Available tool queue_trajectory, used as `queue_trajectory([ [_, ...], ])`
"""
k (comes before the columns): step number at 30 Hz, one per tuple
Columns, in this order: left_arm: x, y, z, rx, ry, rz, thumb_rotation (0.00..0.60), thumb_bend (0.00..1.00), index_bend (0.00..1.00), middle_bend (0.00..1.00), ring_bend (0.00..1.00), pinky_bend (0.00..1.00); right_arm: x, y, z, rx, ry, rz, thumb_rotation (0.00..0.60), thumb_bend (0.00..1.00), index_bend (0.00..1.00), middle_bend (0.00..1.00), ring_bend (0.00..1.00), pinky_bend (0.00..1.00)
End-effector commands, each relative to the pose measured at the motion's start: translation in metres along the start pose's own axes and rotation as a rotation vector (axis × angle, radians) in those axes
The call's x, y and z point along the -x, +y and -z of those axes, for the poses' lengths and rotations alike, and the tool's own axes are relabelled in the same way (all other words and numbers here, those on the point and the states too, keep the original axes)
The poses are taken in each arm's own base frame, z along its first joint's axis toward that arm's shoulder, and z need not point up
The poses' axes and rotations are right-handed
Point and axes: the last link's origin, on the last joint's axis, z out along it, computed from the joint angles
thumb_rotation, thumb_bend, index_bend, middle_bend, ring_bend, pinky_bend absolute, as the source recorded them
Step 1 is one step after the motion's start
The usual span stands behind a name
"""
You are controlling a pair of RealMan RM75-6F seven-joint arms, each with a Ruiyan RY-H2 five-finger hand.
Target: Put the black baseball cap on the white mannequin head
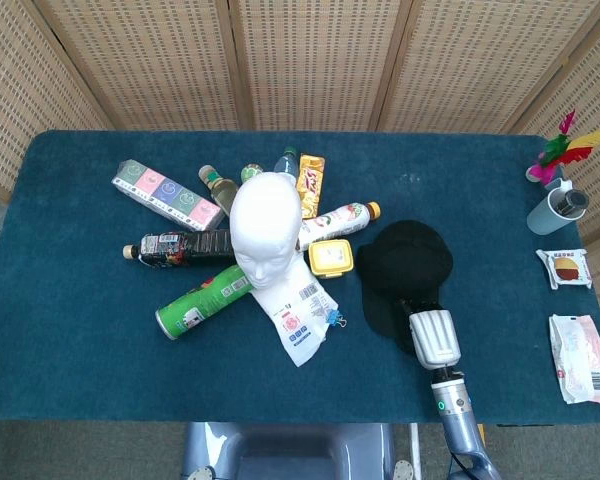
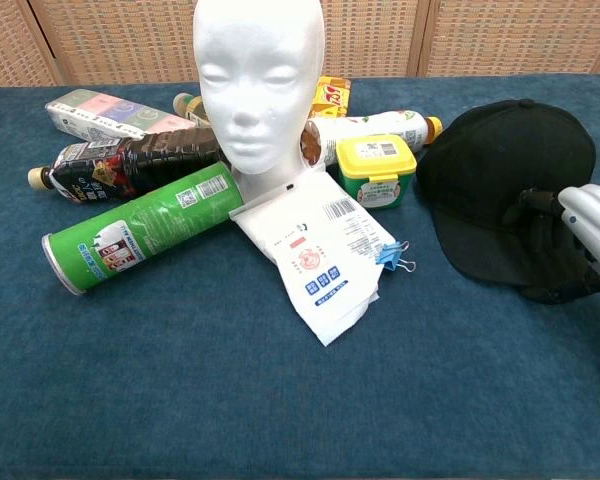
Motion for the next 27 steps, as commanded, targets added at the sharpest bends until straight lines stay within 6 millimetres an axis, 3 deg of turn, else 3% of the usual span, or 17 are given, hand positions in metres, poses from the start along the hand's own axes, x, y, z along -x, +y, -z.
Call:
queue_trajectory([
  [1, 0.0, 0.0, -0.001, 0.0, 0.0, 0.0, 0.6, 0.34, 0.66, 0.52, 0.39, 0.31, 0.0, 0.001, -0.003, 0.02, 0.03, -0.002, 0.6, 0.21, 0.33, 0.52, 0.53, 0.51],
  [12, 0.001, 0.0, -0.001, -0.003, 0.002, 0.003, 0.6, 0.34, 0.66, 0.52, 0.39, 0.31, -0.005, 0.012, -0.03, 0.098, 0.114, -0.012, 0.6, 0.35, 0.36, 0.47, 0.5, 0.53],
  [17, -0.001, -0.002, 0.0, -0.009, 0.003, -0.001, 0.6, 0.33, 0.66, 0.52, 0.39, 0.31, -0.014, 0.017, -0.053, 0.111, 0.165, -0.015, 0.6, 0.4, 0.36, 0.43, 0.46, 0.53],
  [27, 0.0, -0.002, 0.0, -0.017, 0.0, -0.004, 0.6, 0.34, 0.66, 0.52, 0.39, 0.31, -0.022, 0.024, -0.092, 0.106, 0.176, 0.014, 0.6, 0.41, 0.37, 0.42, 0.44, 0.56],
])
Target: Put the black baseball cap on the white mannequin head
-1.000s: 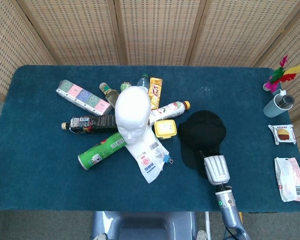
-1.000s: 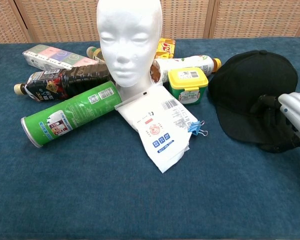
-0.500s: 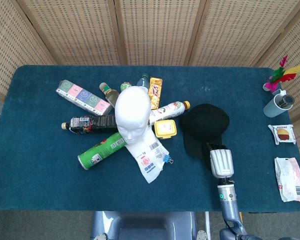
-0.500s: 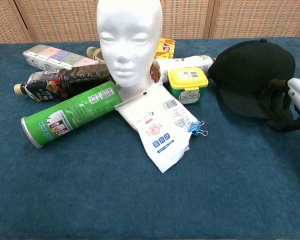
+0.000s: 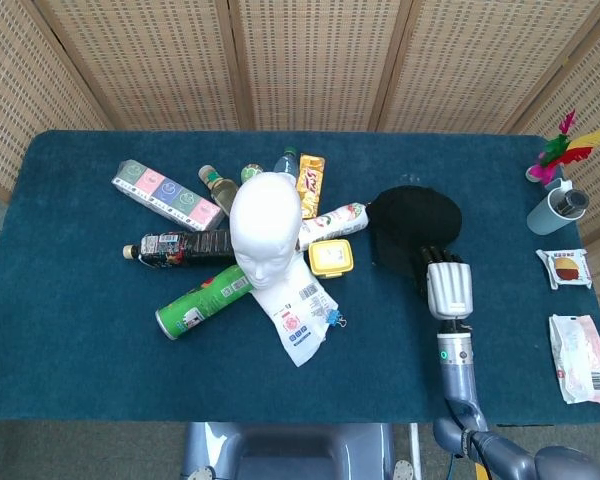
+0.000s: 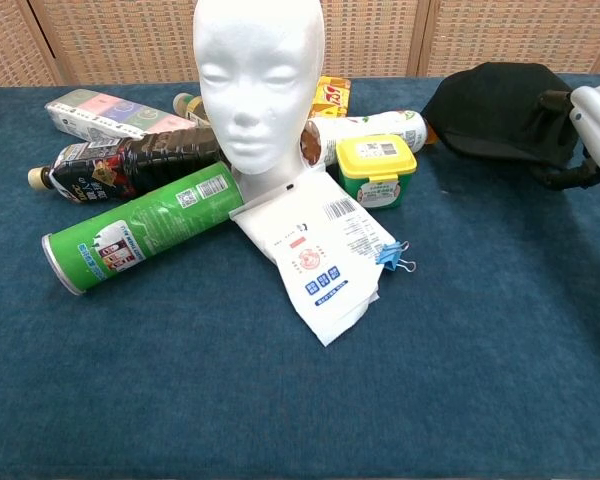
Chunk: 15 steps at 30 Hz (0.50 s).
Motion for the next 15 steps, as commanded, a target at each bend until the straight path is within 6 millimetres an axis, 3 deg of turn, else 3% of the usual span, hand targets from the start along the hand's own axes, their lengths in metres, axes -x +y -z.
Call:
queue_trajectory([
  [1, 0.0, 0.0, 0.0, 0.0, -0.001, 0.0, 0.6, 0.34, 0.66, 0.52, 0.39, 0.31, 0.004, -0.001, -0.007, -0.009, -0.024, -0.001, 0.6, 0.4, 0.38, 0.42, 0.44, 0.57],
  [6, 0.001, 0.0, 0.0, 0.0, -0.002, 0.002, 0.6, 0.34, 0.66, 0.52, 0.39, 0.31, 0.01, -0.002, -0.014, -0.038, -0.072, 0.035, 0.6, 0.39, 0.42, 0.43, 0.45, 0.6],
  [15, 0.0, -0.002, 0.002, -0.011, 0.0, 0.002, 0.6, 0.34, 0.66, 0.52, 0.39, 0.31, 0.012, -0.003, -0.028, -0.05, -0.083, 0.068, 0.6, 0.46, 0.67, 0.62, 0.69, 0.86],
])
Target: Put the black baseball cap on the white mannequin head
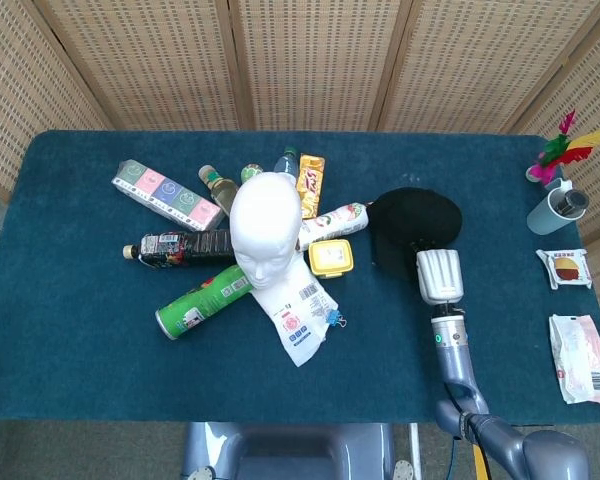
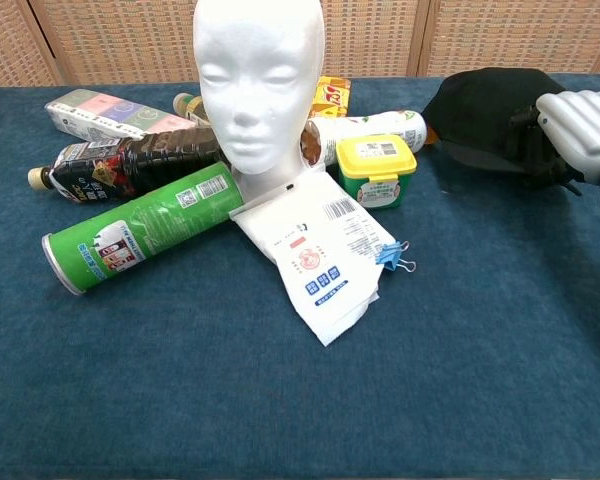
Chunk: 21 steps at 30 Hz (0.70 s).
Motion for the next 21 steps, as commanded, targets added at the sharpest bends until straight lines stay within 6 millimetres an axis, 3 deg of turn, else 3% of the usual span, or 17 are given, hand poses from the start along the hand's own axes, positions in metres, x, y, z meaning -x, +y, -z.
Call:
queue_trajectory([
  [1, 0.0, -0.001, 0.001, -0.002, -0.001, 0.001, 0.6, 0.34, 0.66, 0.52, 0.39, 0.31, 0.0, 0.001, -0.005, -0.005, -0.003, 0.019, 0.6, 0.46, 0.68, 0.64, 0.71, 0.88],
  [10, 0.001, -0.004, 0.004, -0.017, -0.002, 0.005, 0.6, 0.34, 0.66, 0.52, 0.39, 0.31, -0.019, 0.015, -0.008, 0.034, 0.076, -0.025, 0.6, 0.48, 0.71, 0.66, 0.75, 0.91],
  [21, 0.006, 0.003, 0.002, 0.001, -0.011, 0.013, 0.6, 0.34, 0.66, 0.52, 0.39, 0.31, -0.077, 0.022, -0.004, -0.041, 0.305, -0.088, 0.6, 0.48, 0.71, 0.66, 0.75, 0.91],
])
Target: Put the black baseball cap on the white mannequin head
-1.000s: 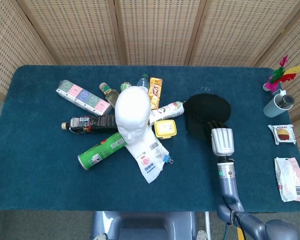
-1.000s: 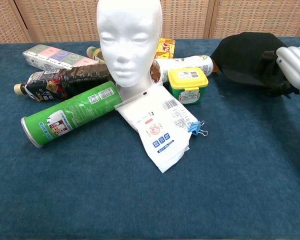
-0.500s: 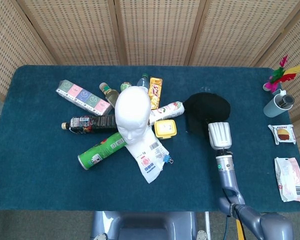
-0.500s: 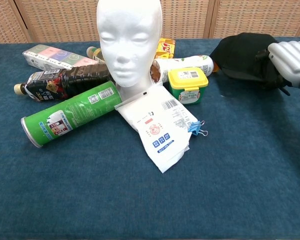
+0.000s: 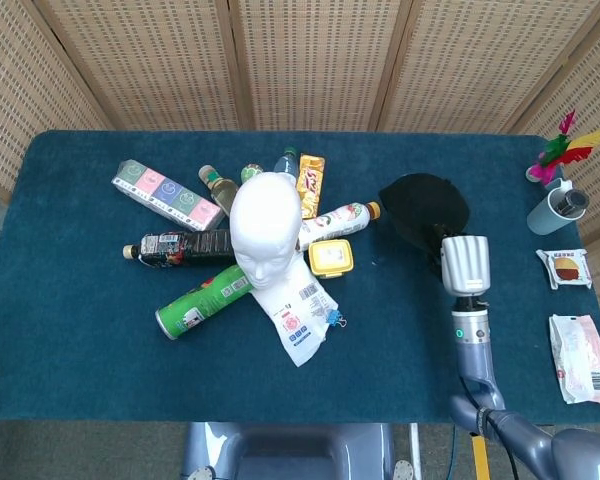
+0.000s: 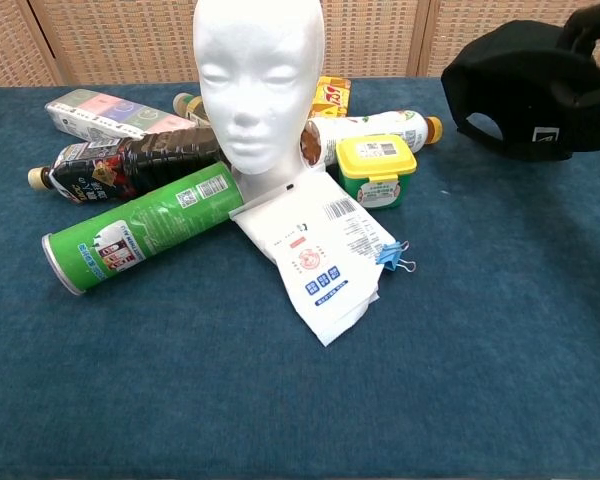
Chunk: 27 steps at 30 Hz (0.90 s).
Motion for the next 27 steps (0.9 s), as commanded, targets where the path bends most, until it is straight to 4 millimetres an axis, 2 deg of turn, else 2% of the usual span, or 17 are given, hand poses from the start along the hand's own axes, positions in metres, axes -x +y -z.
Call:
queue_trajectory([
  [1, 0.0, 0.001, 0.0, 0.003, -0.001, 0.001, 0.6, 0.34, 0.66, 0.52, 0.39, 0.31, -0.018, -0.001, -0.005, -0.042, 0.074, -0.023, 0.6, 0.47, 0.71, 0.66, 0.75, 0.91],
  [15, 0.003, 0.002, 0.0, 0.005, -0.008, 0.005, 0.6, 0.34, 0.66, 0.52, 0.39, 0.31, -0.06, -0.028, -0.031, -0.158, 0.278, -0.102, 0.6, 0.46, 0.71, 0.66, 0.75, 0.91],
  [27, 0.005, -0.001, 0.0, 0.001, -0.011, 0.011, 0.6, 0.34, 0.66, 0.52, 0.39, 0.31, -0.084, -0.072, -0.058, -0.26, 0.347, -0.144, 0.6, 0.45, 0.71, 0.66, 0.74, 0.91],
])
